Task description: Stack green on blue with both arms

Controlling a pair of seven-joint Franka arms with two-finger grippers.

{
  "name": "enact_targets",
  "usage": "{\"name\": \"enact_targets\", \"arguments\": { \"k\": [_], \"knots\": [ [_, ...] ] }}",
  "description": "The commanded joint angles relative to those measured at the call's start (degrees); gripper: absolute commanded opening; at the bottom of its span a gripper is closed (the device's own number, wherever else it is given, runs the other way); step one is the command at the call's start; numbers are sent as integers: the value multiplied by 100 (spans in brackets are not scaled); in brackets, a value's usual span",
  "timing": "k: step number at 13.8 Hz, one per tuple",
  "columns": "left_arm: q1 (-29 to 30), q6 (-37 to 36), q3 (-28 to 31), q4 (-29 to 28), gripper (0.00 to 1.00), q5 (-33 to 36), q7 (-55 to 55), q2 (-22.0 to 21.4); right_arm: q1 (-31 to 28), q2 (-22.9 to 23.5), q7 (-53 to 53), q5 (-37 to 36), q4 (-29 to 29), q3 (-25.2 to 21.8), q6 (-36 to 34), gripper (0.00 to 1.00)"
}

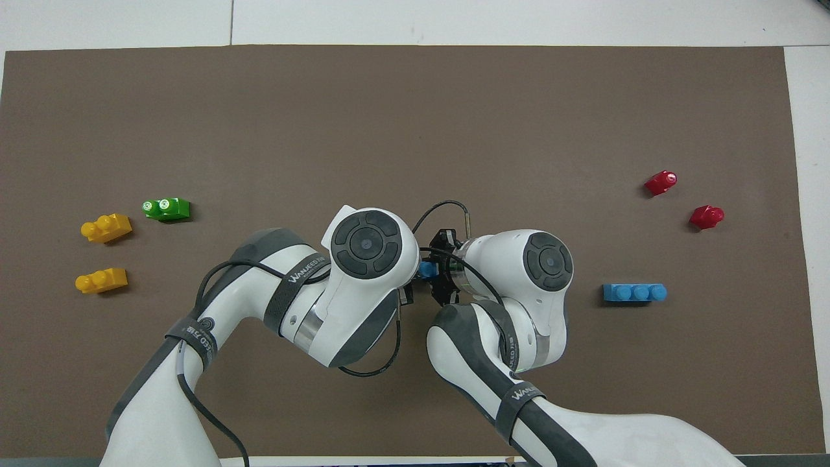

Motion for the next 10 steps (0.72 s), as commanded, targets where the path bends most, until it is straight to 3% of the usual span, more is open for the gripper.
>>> {"name": "enact_targets", "arguments": {
  "k": [1,10],
  "knots": [
    [-80,173,47,-150,0,104,154,-1,-11,132,-232,251,-85,-3,206,0],
    [-89,402,46,-458,0,104,365,-71,-11,132,-232,251,-85,-3,206,0]
  ]
}}
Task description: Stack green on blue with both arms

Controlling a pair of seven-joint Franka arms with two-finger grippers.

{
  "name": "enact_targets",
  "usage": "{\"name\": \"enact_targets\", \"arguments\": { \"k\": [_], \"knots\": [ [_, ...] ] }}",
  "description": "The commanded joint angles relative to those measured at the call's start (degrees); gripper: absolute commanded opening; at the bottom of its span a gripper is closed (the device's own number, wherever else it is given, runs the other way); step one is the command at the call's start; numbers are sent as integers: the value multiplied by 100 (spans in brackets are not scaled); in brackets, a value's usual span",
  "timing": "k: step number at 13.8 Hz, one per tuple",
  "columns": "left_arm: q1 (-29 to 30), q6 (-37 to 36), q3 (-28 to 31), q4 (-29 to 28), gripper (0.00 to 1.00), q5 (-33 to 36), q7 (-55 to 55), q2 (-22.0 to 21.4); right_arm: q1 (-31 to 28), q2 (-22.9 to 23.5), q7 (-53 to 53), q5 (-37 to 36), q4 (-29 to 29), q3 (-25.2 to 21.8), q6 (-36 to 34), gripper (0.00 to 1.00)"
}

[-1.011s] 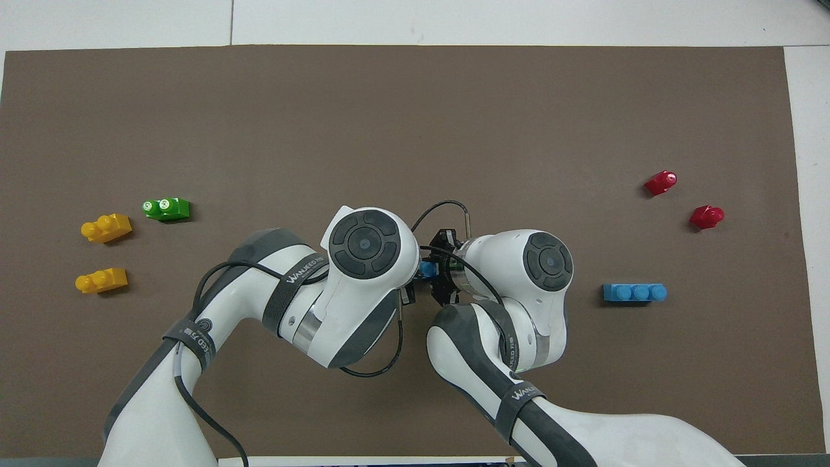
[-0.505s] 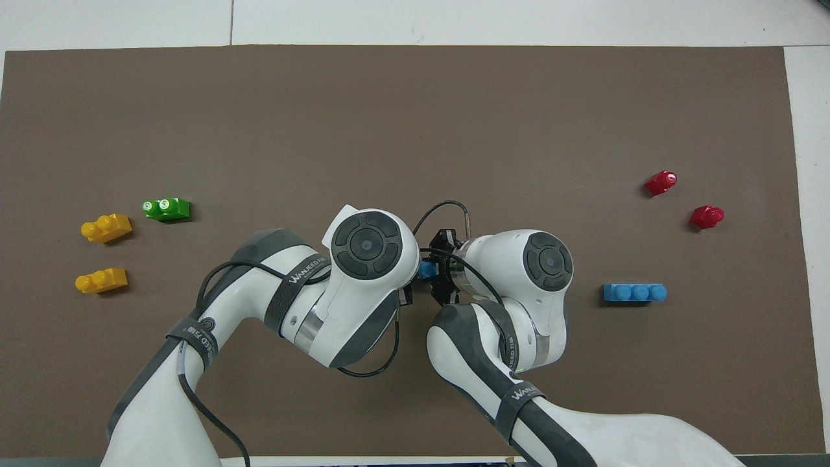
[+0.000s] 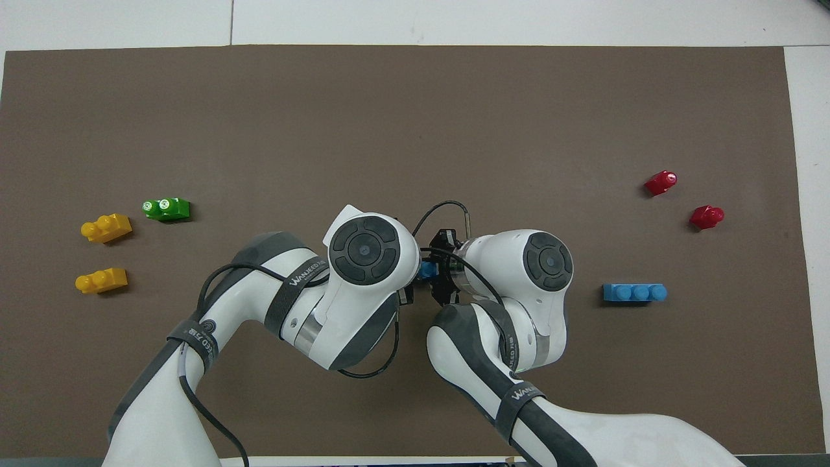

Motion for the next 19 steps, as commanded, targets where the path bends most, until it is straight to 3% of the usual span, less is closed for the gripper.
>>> {"name": "enact_targets", "arguments": {
  "k": [1,7,16,18,19],
  "knots": [
    [-85,125,60,-352,0,104,150,-38,-12,130,-232,251,-85,-4,206,0],
    [-94,19,60,-379,0,104,335,-56,-12,130,-232,251,-85,-4,206,0],
    [-42,450,69,-739,0,95,660,-56,-12,130,-232,251,-94,-4,206,0],
    [-15,231,86,-617,100,95,678,-108,-12,130,-232,251,-103,-4,206,0],
    [55,91,121,-468,100,95,678,-152,-20,130,-232,251,-103,-4,206,0]
  ]
}}
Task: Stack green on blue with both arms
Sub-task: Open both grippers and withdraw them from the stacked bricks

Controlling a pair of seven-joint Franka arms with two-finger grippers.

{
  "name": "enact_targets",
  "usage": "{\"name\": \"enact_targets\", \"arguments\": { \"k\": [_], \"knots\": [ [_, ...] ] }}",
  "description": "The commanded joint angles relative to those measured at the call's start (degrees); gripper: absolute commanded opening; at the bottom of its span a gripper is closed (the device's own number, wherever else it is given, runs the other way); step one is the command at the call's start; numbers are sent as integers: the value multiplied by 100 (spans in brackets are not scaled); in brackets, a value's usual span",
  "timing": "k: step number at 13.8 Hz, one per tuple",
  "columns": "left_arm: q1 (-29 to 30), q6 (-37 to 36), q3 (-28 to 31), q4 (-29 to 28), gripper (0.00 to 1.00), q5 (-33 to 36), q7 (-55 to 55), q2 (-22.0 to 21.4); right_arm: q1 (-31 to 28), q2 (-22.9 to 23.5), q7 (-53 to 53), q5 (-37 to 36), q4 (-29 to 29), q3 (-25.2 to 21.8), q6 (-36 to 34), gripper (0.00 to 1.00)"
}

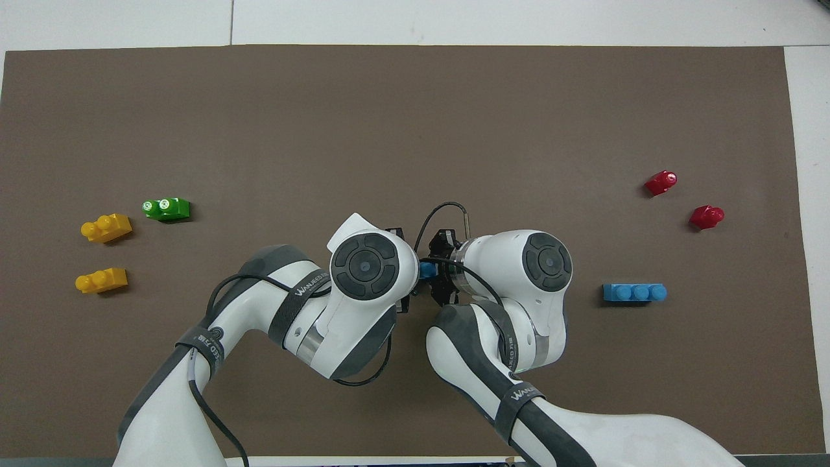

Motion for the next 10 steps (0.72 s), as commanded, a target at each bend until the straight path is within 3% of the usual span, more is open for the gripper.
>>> {"name": "enact_targets", "arguments": {
  "k": [1,2,3,4,5,6,10],
  "knots": [
    [242,-451,131,65,100,81,120,-187,-27,128,-231,249,-105,-10,201,0],
    [322,-610,131,171,100,81,120,-248,-53,137,-214,249,-105,-10,184,6],
    [375,-759,139,250,100,81,120,-371,-62,137,-188,258,-97,-10,166,35],
    [515,-822,140,260,100,81,129,-529,-79,137,-170,267,-71,-10,140,56],
    [734,-866,131,269,100,81,164,-722,-141,128,-161,345,-27,-10,70,69],
    [919,-1049,131,304,100,90,278,-872,-237,120,-161,389,61,-10,-78,76],
    [1516,-1902,122,304,100,81,1935,-1469,-825,-204,-161,381,439,-28,-1010,82]
  ]
}}
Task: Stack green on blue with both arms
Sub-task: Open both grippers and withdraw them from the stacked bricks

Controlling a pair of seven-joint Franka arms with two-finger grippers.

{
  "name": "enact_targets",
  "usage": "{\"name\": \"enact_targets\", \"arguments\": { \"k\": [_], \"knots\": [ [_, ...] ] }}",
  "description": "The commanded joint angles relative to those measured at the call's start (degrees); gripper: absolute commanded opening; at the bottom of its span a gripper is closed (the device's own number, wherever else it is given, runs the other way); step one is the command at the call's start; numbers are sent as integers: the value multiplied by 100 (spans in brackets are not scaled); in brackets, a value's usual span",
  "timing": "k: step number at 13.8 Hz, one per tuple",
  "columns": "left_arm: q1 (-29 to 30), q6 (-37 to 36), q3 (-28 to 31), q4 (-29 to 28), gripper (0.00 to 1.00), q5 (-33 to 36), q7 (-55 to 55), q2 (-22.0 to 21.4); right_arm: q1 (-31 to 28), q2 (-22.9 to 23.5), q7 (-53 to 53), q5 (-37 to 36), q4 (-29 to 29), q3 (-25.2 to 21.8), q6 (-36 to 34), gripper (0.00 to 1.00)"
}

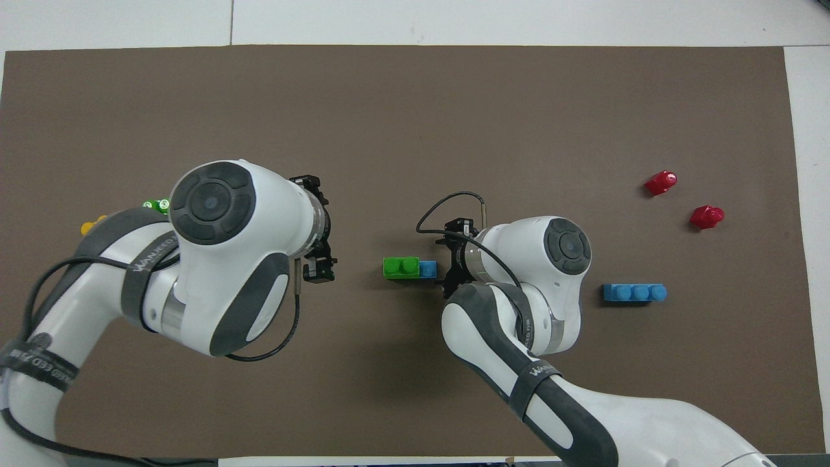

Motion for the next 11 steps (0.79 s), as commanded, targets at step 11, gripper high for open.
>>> {"name": "enact_targets", "arguments": {
  "k": [11],
  "knots": [
    [1287,-1537,27,-56,100,40,4208,-1053,-1708,-1184,-1506,-516,961,-6,-2290,97]
  ]
}}
